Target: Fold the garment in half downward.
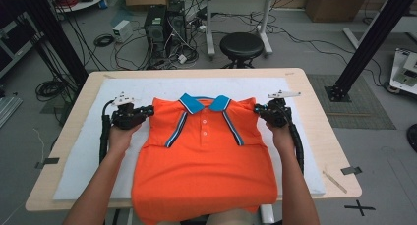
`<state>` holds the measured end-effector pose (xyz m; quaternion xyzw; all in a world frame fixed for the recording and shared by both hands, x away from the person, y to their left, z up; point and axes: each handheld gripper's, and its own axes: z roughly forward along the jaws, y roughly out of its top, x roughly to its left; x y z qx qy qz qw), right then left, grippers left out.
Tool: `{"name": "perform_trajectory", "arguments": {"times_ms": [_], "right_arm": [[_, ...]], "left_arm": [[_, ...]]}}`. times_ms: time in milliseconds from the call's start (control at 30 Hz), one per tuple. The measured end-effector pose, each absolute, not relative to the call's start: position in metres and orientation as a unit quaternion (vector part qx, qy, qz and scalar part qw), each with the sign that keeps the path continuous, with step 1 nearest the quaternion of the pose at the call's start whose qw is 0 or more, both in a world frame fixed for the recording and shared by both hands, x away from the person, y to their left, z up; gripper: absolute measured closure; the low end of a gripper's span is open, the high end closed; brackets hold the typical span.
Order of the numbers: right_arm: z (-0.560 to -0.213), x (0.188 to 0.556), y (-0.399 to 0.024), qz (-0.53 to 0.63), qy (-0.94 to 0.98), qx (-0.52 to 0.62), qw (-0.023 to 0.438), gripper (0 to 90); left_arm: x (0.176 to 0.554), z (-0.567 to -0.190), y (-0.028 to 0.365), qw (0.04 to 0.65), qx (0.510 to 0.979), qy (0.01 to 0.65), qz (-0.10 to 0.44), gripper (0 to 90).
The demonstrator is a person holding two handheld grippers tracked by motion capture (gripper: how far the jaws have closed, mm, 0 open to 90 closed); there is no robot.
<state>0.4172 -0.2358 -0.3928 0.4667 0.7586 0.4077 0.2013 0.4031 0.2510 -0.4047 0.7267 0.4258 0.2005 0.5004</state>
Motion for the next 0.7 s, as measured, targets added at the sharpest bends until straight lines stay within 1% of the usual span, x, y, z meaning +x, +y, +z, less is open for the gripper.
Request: {"name": "perform_trajectory", "arguments": {"times_ms": [167,233,367,567,600,700], "right_arm": [[-0.395,0.400,-0.240,0.418,0.760,0.457,0.197,87.3],[-0.394,0.386,-0.242,0.430,0.764,0.442,0.191,87.3],[-0.395,0.369,-0.242,0.436,0.768,0.431,0.188,87.3],[-0.398,0.348,-0.243,0.441,0.772,0.419,0.184,87.3],[-0.397,0.337,-0.244,0.445,0.774,0.413,0.182,87.2],[-0.397,0.324,-0.247,0.446,0.777,0.406,0.179,87.2]], "left_arm": [[0.386,-0.401,0.252,0.516,0.724,0.414,0.197,83.8],[0.371,-0.398,0.253,0.523,0.732,0.390,0.196,83.7],[0.353,-0.396,0.257,0.534,0.733,0.377,0.189,83.7],[0.333,-0.399,0.260,0.548,0.736,0.358,0.175,83.7],[0.329,-0.399,0.260,0.547,0.739,0.353,0.174,83.7],[0.318,-0.403,0.262,0.548,0.742,0.346,0.170,83.7]]}}
